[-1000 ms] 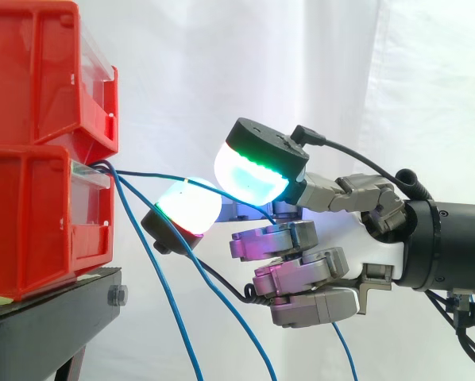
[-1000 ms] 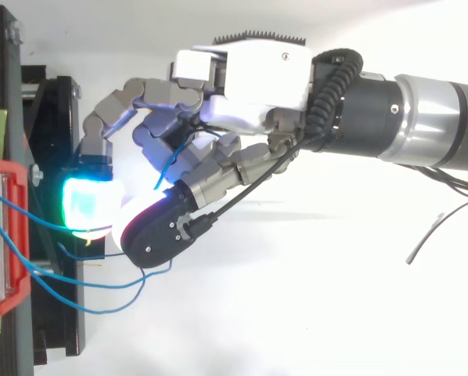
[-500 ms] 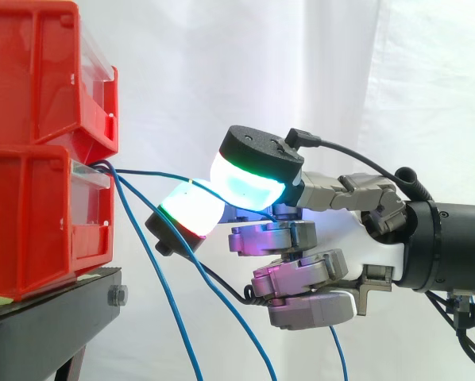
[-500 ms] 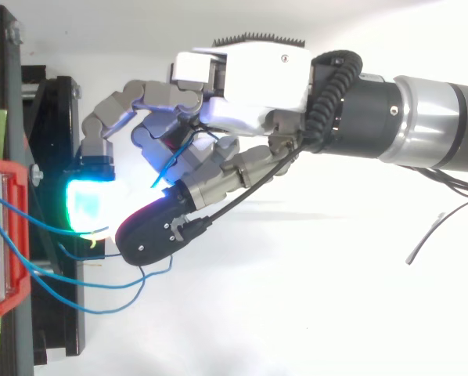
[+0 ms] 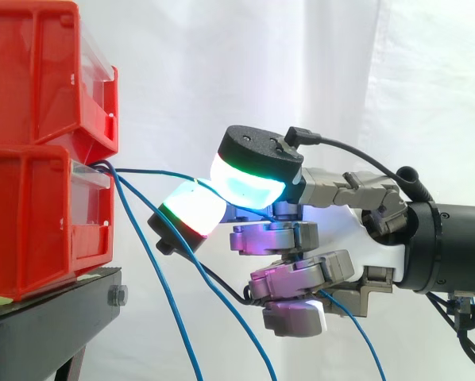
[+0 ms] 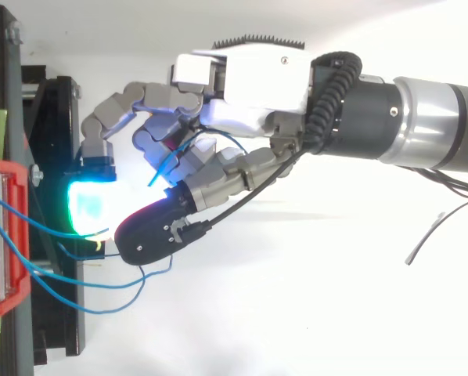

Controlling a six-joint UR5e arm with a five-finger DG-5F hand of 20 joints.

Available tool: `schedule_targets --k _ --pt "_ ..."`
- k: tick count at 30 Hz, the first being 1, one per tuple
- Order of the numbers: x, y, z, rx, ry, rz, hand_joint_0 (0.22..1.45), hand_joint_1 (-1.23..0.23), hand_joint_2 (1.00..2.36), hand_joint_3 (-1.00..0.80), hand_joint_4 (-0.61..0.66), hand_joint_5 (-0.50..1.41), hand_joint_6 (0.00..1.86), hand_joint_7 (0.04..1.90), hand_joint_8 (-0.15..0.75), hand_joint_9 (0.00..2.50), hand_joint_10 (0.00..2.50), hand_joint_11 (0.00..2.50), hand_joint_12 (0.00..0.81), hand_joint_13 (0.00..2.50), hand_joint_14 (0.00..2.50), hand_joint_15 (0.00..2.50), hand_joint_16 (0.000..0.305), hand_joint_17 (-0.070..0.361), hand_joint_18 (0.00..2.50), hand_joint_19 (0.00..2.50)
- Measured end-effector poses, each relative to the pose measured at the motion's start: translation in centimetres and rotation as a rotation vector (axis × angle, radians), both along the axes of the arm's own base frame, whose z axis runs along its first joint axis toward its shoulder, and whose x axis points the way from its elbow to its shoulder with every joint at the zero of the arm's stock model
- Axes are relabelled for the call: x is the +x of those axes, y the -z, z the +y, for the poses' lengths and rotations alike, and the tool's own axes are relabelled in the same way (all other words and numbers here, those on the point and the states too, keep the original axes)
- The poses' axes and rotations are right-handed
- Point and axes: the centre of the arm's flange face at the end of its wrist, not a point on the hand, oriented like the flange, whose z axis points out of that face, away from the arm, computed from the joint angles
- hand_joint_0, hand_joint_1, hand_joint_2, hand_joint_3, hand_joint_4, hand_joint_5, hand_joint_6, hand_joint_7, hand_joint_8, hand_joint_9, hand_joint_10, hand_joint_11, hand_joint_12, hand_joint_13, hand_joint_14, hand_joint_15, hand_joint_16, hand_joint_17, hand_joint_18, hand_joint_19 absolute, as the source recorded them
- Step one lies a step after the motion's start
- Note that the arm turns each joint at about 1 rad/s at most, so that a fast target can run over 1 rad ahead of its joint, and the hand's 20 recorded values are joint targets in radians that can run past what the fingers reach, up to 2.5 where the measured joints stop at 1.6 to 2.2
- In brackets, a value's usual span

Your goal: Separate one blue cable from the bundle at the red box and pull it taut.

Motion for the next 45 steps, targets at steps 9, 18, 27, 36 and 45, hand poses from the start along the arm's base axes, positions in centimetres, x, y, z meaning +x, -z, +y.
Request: schedule_targets --k 9,18,27,36,45 --pt "-0.04 0.07 0.10 0.000 -0.004 0.002 0.54 -0.78 1.28 0.00 -0.12 -0.07 0.90 1.08 0.149 0.76 2.50 1.71 0.437 0.97 2.50 0.98 0.070 0.158 1.13 0.83" --pt "-0.18 0.35 0.55 0.001 -0.031 0.013 0.52 -0.76 1.35 0.00 -0.09 -0.07 0.90 1.12 0.203 0.77 2.50 1.56 0.455 0.91 2.50 0.88 0.072 0.161 1.04 0.86" --pt "-0.21 0.42 0.68 0.006 -0.043 0.015 0.57 -0.77 1.00 -0.10 0.02 -0.08 0.90 1.05 0.243 0.71 2.50 1.58 0.452 0.91 2.45 0.88 0.069 0.156 0.99 0.97" --pt "-0.22 0.40 0.77 0.005 -0.051 0.015 0.53 -0.65 1.01 -0.34 0.03 -0.09 0.90 1.08 0.208 0.64 2.50 1.72 0.363 0.86 2.23 1.05 0.047 0.105 1.01 1.70" --pt "-0.23 0.45 0.79 0.005 -0.053 0.016 0.50 -0.71 1.00 -0.50 0.05 -0.09 0.90 1.07 0.222 0.66 2.50 1.68 0.382 0.92 2.18 1.05 0.051 0.114 1.06 1.64"
